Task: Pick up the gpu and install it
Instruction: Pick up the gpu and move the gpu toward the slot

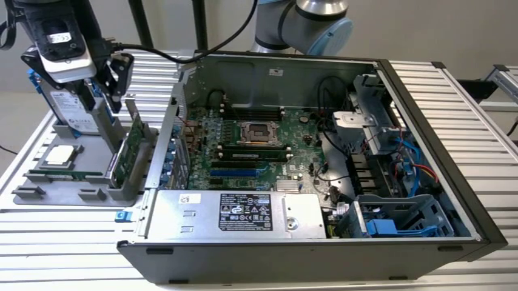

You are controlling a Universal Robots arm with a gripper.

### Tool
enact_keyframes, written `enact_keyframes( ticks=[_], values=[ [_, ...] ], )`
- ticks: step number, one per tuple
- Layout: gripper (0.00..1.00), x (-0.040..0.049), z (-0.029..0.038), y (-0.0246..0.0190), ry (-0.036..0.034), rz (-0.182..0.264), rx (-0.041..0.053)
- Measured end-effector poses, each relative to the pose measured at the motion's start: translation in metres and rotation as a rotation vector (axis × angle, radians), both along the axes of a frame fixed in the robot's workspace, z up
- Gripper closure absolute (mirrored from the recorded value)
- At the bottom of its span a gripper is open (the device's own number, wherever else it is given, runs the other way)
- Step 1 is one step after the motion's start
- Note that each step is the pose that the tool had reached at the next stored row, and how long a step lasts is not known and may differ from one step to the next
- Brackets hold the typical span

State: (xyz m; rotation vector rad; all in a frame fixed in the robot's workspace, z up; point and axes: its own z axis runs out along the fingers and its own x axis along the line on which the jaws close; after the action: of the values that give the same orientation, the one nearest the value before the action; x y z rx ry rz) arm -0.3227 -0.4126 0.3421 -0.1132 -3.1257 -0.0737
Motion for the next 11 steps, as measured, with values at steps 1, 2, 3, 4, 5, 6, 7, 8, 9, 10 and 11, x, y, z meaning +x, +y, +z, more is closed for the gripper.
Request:
enact_keyframes(
  ticks=[1,2,3,4,5,6,7,8,9,10,11],
  values=[
    [0.0,0.0,-0.0005,0.0,0.0002,0.0,-0.0001],
    [0.0,0.0,-0.001,0.0,0.0002,0.0,-0.0002],
    [0.0,0.0,-0.0017,0.0,-0.0001,0.0,-0.0001],
    [0.0,0.0,-0.0023,-0.0001,-0.0002,0.0,-0.0002],
    [0.0,0.0,-0.0031,0.0,-0.0003,0.0,-0.0002],
    [0.0,0.0,-0.0039,0.0,-0.0004,0.0,-0.0003],
    [0.0,0.0,-0.0047,-0.0001,-0.0006,0.0,-0.0002],
    [0.0,0.0,-0.0055,0.0,-0.0008,0.0,-0.0002],
    [0.0,0.0,-0.0064,0.0,-0.0009,0.0,-0.0002],
    [0.0,0.0,-0.0072,0.0,-0.0009,0.0,-0.0003],
    [0.0,0.0,-0.0079,0.0,-0.0009,0.0,-0.0002]
  ],
)
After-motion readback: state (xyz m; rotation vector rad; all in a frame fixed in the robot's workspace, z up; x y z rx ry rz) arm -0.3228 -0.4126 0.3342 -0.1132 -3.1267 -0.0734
